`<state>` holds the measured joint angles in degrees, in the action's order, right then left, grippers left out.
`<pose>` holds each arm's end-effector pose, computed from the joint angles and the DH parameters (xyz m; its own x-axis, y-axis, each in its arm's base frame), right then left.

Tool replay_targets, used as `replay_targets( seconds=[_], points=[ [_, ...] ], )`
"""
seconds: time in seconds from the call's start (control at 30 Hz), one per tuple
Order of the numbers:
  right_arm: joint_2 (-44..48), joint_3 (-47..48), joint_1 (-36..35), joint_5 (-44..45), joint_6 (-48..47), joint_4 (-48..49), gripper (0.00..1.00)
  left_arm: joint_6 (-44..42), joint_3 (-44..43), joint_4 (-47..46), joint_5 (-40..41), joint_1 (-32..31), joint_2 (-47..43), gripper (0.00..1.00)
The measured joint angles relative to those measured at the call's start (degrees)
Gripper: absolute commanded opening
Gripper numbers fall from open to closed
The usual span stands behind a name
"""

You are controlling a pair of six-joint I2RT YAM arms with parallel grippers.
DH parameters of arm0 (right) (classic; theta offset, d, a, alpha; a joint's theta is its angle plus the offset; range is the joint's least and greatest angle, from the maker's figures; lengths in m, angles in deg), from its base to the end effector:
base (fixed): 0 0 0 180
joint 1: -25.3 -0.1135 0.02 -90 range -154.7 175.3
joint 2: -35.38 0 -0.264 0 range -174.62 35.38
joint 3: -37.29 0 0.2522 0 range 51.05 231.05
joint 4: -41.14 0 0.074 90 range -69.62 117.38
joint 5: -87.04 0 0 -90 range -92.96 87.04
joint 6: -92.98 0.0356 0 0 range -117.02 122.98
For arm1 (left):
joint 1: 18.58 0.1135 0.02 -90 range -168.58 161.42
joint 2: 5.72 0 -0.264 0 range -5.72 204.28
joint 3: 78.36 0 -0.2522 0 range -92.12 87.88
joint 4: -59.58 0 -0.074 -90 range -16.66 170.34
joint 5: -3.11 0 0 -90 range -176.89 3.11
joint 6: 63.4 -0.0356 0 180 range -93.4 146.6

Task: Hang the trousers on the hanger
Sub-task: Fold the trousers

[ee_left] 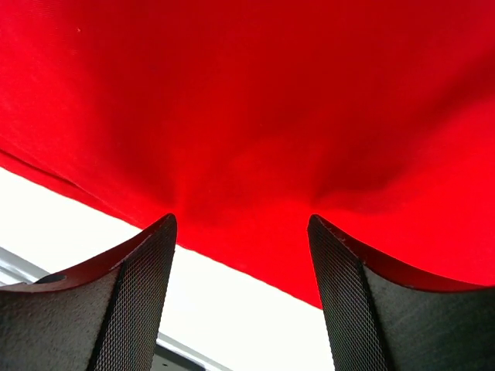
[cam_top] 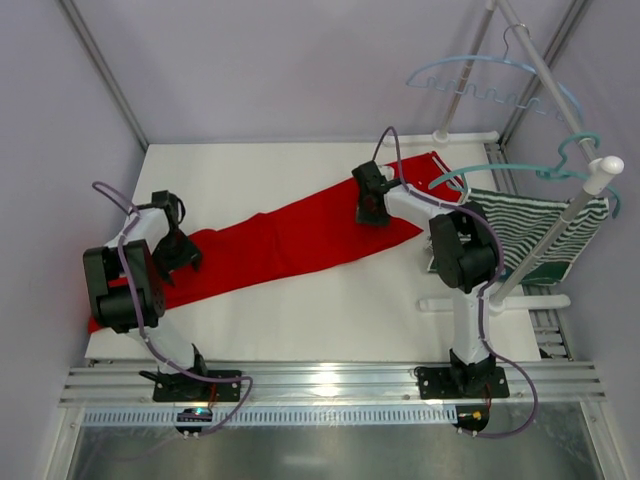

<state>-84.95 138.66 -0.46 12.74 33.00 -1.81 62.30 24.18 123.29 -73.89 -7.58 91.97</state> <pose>0.4030 0.1838 0.1639 -0.8399 0.1295 -0.5271 0.1346 0.9905 0.0289 0.2963 0.0658 0.1798 -0.6706 -0.7096 -0.2163 -0.7395 0.6623 0.1201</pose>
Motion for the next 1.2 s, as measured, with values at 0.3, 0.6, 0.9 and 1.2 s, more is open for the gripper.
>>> replay_targets(
  seconds=[0.3, 0.6, 0.9, 1.2],
  points=[
    [3.93, -5.84, 4.57, 0.11, 3.02, 1.88, 0.48, 2.10, -6.43, -2.58, -6.12, -2.56, 8.52, 0.69],
    [3.93, -5.77, 5.35, 1.46, 3.37, 1.31, 0.48, 1.99, -15.63, -3.87, -6.56, -7.41, 12.98, 0.69],
    [3.93, -5.77, 5.35, 1.36, 3.30, 1.31, 0.48, 3.23, -9.86, -5.66, -4.96, 9.05, 1.16, 0.62],
    [3.93, -5.77, 5.75, 0.57, 2.95, 1.38, 0.48, 3.28, -8.90, -7.26, -3.61, 16.83, 6.10, 0.57]
  ],
)
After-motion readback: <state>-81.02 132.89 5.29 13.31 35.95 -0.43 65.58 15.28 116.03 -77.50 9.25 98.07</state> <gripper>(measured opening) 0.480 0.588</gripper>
